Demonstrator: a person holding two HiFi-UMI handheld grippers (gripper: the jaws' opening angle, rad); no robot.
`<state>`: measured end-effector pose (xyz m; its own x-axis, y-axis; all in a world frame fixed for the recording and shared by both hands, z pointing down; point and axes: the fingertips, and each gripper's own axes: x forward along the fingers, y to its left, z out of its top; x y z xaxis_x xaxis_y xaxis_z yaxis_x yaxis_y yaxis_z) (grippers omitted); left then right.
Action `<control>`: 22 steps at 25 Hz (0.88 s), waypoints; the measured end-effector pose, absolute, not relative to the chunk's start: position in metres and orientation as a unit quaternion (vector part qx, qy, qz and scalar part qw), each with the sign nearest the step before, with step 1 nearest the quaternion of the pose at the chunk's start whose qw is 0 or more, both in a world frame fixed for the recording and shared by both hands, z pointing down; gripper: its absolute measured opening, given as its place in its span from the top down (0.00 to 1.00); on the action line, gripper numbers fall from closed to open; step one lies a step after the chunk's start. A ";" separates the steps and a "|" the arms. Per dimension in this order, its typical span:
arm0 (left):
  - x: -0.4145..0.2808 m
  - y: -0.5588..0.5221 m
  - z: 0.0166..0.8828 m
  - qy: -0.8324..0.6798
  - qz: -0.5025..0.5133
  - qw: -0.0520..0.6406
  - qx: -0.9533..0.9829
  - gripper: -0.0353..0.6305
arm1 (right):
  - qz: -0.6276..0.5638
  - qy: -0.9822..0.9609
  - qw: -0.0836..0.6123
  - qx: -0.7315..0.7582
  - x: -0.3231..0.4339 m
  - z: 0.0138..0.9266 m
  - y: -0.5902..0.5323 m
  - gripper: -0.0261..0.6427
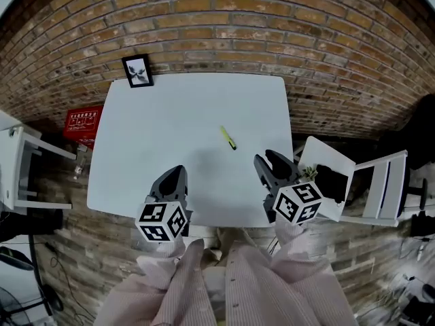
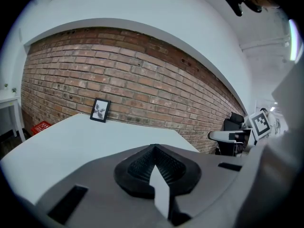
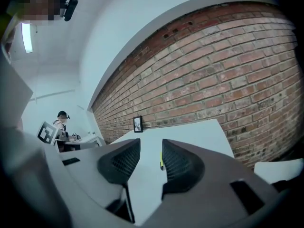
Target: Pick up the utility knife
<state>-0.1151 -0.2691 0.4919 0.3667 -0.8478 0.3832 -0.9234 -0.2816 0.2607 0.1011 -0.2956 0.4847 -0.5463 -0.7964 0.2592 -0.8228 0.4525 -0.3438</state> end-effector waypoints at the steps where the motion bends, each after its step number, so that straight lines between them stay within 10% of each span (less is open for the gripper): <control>1: -0.112 -0.271 0.496 -0.555 0.089 0.226 0.796 0.96 | 0.222 -0.853 0.034 0.472 0.101 0.489 -0.300 0.74; 22: -0.096 -0.323 0.561 -0.540 0.131 0.281 0.782 0.96 | 0.250 -0.871 0.178 0.383 0.049 0.573 -0.366 0.74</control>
